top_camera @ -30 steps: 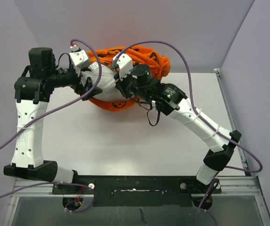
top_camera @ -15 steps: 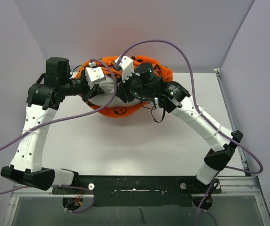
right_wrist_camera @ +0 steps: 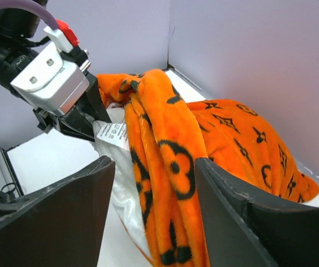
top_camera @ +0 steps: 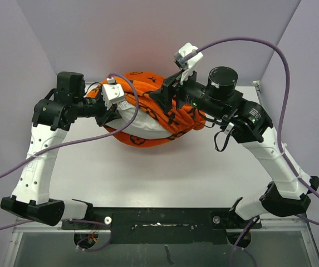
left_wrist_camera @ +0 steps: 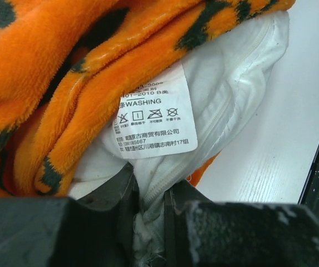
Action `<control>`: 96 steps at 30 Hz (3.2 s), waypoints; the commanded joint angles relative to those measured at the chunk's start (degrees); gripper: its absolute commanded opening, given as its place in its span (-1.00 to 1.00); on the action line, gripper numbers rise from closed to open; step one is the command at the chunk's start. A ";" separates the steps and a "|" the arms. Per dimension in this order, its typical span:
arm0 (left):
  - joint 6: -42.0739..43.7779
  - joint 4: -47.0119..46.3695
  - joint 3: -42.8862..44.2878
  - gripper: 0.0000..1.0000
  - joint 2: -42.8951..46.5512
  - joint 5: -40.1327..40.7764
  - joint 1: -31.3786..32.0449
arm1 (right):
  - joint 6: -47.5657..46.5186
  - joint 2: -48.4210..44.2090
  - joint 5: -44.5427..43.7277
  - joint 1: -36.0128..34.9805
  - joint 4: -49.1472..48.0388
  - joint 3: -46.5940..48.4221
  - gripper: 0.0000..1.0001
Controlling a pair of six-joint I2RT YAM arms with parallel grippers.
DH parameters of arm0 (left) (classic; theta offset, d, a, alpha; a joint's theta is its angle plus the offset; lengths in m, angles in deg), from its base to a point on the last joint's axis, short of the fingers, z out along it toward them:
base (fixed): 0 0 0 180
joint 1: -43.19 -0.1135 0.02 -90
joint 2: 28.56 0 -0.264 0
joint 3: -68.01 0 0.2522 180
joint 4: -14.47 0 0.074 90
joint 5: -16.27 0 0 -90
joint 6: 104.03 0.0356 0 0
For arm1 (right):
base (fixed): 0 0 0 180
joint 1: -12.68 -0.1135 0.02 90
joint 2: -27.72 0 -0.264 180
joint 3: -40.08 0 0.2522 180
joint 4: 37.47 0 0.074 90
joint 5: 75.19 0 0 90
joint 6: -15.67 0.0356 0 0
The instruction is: Remove the pillowcase from the pillow
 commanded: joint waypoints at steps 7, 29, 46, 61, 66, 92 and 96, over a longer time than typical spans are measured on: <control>-1.32 0.03 6.64 -1.00 2.82 -2.42 0.01 | -6.83 1.07 -10.08 -4.55 11.21 -3.60 0.31; 9.53 14.40 7.49 -1.00 8.58 -5.62 0.07 | -1.88 -4.78 -7.33 12.96 1.52 -9.10 -0.88; -5.97 2.89 8.64 -1.00 4.83 0.86 0.06 | -5.25 -15.68 4.64 -0.97 -2.81 -19.61 0.70; -5.64 8.13 13.74 -1.00 3.34 -2.30 0.07 | -10.66 -11.66 -17.47 -9.31 -1.57 -20.00 -0.04; -3.69 11.46 14.95 -1.00 3.19 -4.74 0.07 | -11.36 -11.91 -20.72 -8.40 -1.83 -18.50 -0.29; 7.18 24.27 8.29 -1.00 7.78 -7.18 0.02 | -6.55 -8.52 -12.62 17.65 -1.32 -11.33 -1.00; 12.07 26.45 4.22 -1.00 11.32 -4.96 0.02 | -6.06 -8.10 -11.57 21.41 -1.84 -14.06 -1.00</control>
